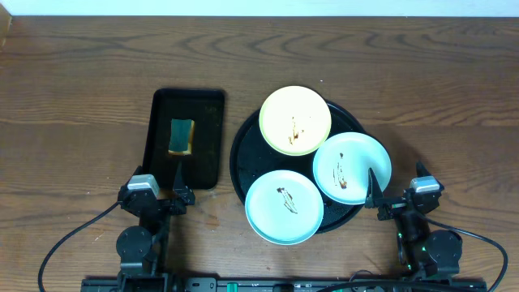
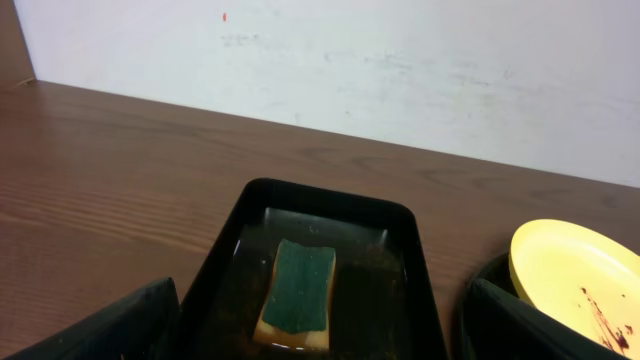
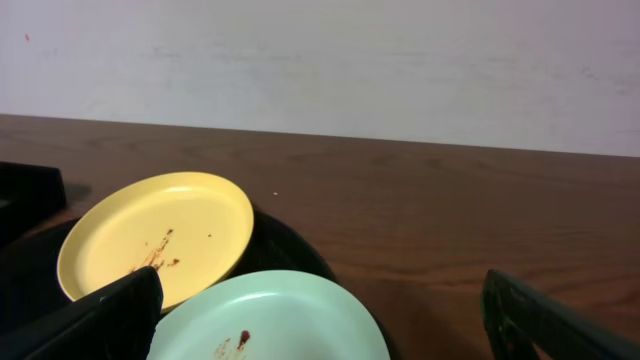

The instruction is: Clean dirty plates on tray and stack at the side

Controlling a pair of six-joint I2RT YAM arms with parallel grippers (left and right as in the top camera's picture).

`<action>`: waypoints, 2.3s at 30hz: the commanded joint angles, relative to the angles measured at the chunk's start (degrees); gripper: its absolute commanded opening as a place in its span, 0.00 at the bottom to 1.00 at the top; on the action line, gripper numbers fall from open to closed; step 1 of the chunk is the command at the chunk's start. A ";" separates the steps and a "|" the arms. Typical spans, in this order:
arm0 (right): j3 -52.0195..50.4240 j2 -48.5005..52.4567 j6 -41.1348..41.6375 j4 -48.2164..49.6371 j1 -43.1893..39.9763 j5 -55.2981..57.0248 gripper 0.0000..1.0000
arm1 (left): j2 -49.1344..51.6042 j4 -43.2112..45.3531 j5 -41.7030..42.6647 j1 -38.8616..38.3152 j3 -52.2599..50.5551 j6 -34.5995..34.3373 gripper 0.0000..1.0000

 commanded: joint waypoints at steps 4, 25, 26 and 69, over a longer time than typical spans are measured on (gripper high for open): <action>-0.09 -0.31 -1.05 -0.15 0.42 0.11 0.99 | -0.37 -2.58 -0.28 -0.02 -0.55 0.50 0.91; -0.09 -0.31 -1.05 -0.15 0.42 0.11 0.99 | -0.37 -2.58 -0.28 -0.02 -0.55 0.50 0.91; -0.09 -0.31 -1.05 -0.15 0.42 0.11 0.99 | -0.37 -2.58 -0.28 -0.02 -0.55 0.50 0.91; -0.09 -0.31 1.88 -0.13 0.42 1.27 0.99 | -0.22 -4.61 0.39 -0.02 0.98 -1.27 0.91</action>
